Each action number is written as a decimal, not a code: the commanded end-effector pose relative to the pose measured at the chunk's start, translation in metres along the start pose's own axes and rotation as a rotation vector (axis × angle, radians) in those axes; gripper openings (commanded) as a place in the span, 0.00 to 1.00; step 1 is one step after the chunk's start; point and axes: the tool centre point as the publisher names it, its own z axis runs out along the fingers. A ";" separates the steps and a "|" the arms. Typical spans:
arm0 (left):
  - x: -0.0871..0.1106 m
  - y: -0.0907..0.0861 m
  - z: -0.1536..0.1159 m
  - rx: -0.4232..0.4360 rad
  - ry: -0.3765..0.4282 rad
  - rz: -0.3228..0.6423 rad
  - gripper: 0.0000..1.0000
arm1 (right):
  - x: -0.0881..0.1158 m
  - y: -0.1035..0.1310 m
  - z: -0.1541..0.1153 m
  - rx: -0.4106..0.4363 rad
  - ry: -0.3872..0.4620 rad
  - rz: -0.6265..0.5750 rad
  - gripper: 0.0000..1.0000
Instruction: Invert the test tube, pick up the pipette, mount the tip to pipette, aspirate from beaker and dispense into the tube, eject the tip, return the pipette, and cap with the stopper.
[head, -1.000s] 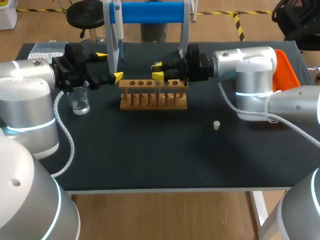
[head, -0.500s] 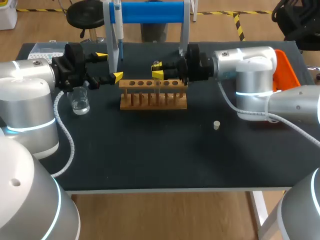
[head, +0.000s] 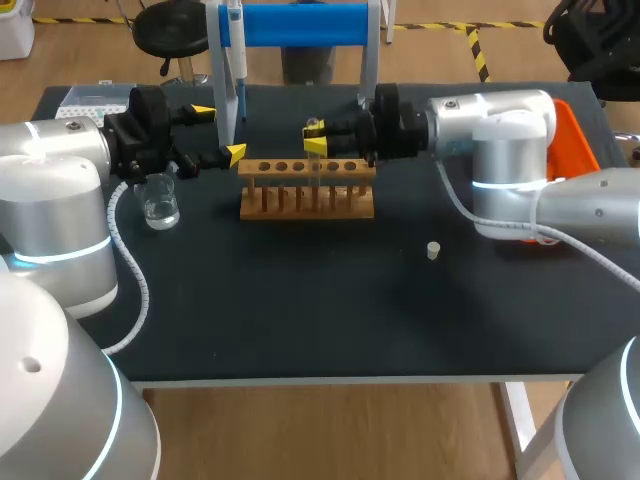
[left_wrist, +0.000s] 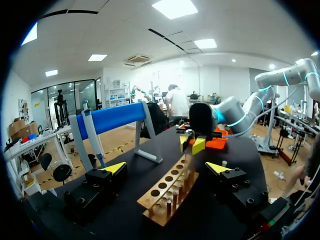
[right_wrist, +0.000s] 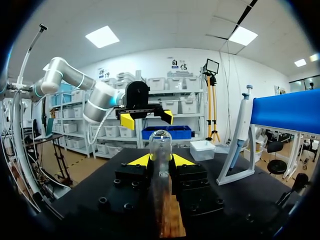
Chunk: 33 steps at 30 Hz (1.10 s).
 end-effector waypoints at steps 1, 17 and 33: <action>0.001 0.001 0.001 0.003 -0.005 0.001 1.00 | -0.001 0.003 -0.002 0.003 -0.010 0.006 0.00; 0.001 0.001 0.001 0.003 -0.005 0.001 1.00 | -0.004 0.014 0.000 0.000 -0.017 0.021 0.00; 0.001 0.001 0.001 0.003 -0.005 0.001 1.00 | -0.002 0.030 -0.003 0.001 -0.027 -0.002 0.00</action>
